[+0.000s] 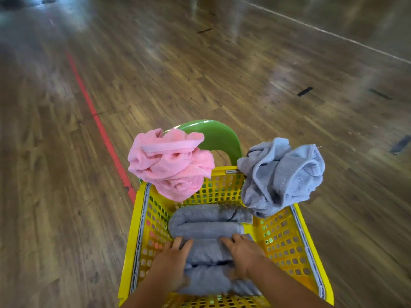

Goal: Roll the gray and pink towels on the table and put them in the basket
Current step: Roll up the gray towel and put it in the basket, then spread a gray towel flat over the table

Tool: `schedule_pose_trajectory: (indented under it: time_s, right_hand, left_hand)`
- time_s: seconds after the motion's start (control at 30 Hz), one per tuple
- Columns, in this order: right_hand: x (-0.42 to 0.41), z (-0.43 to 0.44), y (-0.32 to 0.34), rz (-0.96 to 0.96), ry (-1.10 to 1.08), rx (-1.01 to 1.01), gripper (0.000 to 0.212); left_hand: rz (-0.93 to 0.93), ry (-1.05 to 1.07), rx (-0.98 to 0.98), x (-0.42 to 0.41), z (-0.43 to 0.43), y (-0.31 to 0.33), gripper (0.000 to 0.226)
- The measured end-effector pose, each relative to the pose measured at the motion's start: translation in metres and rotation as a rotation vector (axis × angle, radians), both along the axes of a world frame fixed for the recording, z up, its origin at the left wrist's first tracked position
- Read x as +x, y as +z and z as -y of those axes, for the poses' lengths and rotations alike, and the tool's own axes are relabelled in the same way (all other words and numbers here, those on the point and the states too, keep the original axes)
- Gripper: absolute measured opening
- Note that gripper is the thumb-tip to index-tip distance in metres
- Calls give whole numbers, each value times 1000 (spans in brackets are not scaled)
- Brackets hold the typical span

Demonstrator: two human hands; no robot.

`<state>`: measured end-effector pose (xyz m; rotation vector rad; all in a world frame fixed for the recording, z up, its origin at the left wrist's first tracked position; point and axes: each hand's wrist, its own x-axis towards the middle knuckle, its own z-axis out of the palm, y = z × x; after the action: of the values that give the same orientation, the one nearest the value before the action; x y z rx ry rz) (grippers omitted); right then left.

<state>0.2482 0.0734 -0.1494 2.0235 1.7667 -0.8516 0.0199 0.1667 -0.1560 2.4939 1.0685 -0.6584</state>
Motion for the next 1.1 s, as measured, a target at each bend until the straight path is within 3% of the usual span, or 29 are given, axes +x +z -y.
schedule_pose_trajectory:
  time_s: [0.2,0.3,0.43,0.57,0.67,0.8,0.9,0.97,1.1]
  right_hand:
    - [18,7,93,-59,-130,132,86]
    - [37,6,142,-28,-143,261,85]
    - [73,5,195,3,-197,440,70]
    - [121,-3,229,4,-213,522,65]
    - [163,-22,238,24,-192,523,63]
    - [217,-71,234,39,-33,493,58]
    - [237,-110,218,24,216,460,68]
    - [239,-129,208,12,345,409,77]
    - [238,-154,180,-13,458,262,84]
  left_hand:
    - [94,-47,-3,51,-9,72,107]
    - [205,-117,72,90,-22,111,95]
    - [348,-94,145,135,-39,160,90]
    - [391,-14,212,168,-37,183,68]
    - [407,163,45,187,-10,190,41]
    - [298,700,-547,226,32,195,72]
    - [277,1043,-908,264,51,173,117]
    - [363,1281,-937,288,56,159,137]
    - [599,1585,-843,328,46,126,127]
